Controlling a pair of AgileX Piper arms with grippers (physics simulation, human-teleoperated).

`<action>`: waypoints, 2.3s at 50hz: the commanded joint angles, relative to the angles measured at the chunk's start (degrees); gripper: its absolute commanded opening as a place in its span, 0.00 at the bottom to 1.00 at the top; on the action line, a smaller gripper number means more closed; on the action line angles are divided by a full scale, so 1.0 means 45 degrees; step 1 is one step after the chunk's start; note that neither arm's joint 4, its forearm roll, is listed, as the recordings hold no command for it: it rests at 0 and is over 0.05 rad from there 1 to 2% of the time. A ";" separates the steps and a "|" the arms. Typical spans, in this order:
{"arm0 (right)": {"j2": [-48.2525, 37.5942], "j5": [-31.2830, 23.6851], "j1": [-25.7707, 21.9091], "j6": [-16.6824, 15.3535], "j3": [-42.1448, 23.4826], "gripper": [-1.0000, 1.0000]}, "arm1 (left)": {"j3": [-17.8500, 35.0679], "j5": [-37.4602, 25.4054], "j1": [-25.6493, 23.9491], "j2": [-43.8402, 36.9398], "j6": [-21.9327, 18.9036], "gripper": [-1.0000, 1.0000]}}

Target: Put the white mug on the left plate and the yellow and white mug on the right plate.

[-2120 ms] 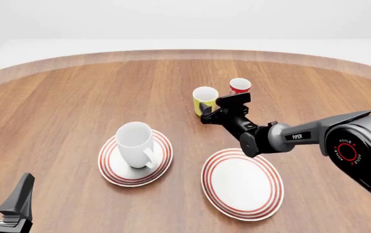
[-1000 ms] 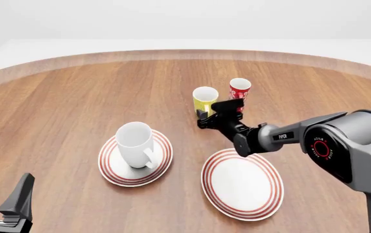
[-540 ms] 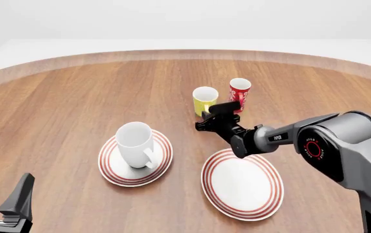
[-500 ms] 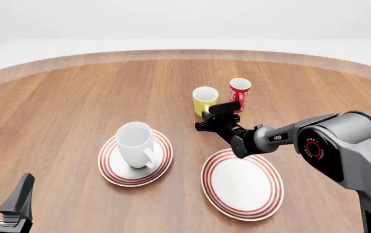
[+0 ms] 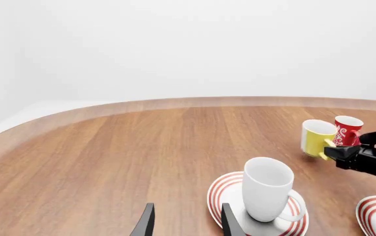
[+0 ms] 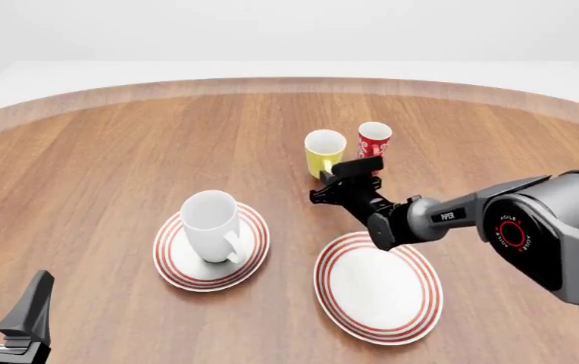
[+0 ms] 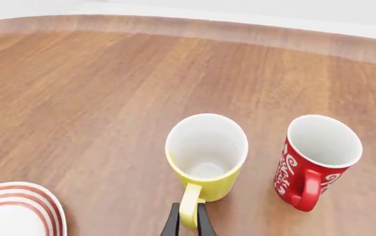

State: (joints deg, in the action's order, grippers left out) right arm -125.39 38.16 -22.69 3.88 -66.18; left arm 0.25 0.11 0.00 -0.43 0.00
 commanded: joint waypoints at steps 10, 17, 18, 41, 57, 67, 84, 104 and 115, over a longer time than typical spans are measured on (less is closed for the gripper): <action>0.1617 0.0696 -0.0215 0.0023 0.1554 0.00 | 0.0000 0.0000 0.0000 0.0000 0.0000 1.00; 0.2260 0.0906 -0.0263 0.0003 0.2239 0.00 | 0.0000 0.0000 0.0000 0.0000 0.0000 1.00; 0.2455 0.0933 -0.0268 -0.0013 0.2402 0.00 | 0.0000 0.0000 0.0000 0.0000 0.0000 1.00; 0.4618 0.0910 -0.0450 -0.0239 0.3995 0.00 | 0.0000 0.0000 0.0000 0.0000 0.0000 1.00; 0.6039 0.0705 -0.0512 -0.0404 0.5105 0.00 | 0.0000 0.0000 0.0000 0.0000 0.0000 1.00; 0.7094 0.0839 -0.0548 -0.0390 0.6177 0.00 | 0.0000 0.0000 0.0000 0.0000 0.0000 1.00; 0.9316 0.1386 -0.0547 -0.0427 0.8904 0.00 | 0.0000 0.0000 0.0000 0.0000 0.0000 1.00; 1.2334 0.1118 -0.0466 -0.0379 1.1665 0.00 | 0.0000 0.0000 0.0000 0.0000 0.0000 1.00; 1.3432 0.0926 -0.0410 -0.0331 1.2637 0.00 | 0.0000 0.0000 0.0000 0.0000 0.0000 1.00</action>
State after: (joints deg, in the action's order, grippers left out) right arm -69.73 42.86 -24.64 1.82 -13.38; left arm 0.25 0.11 0.00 -0.43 0.00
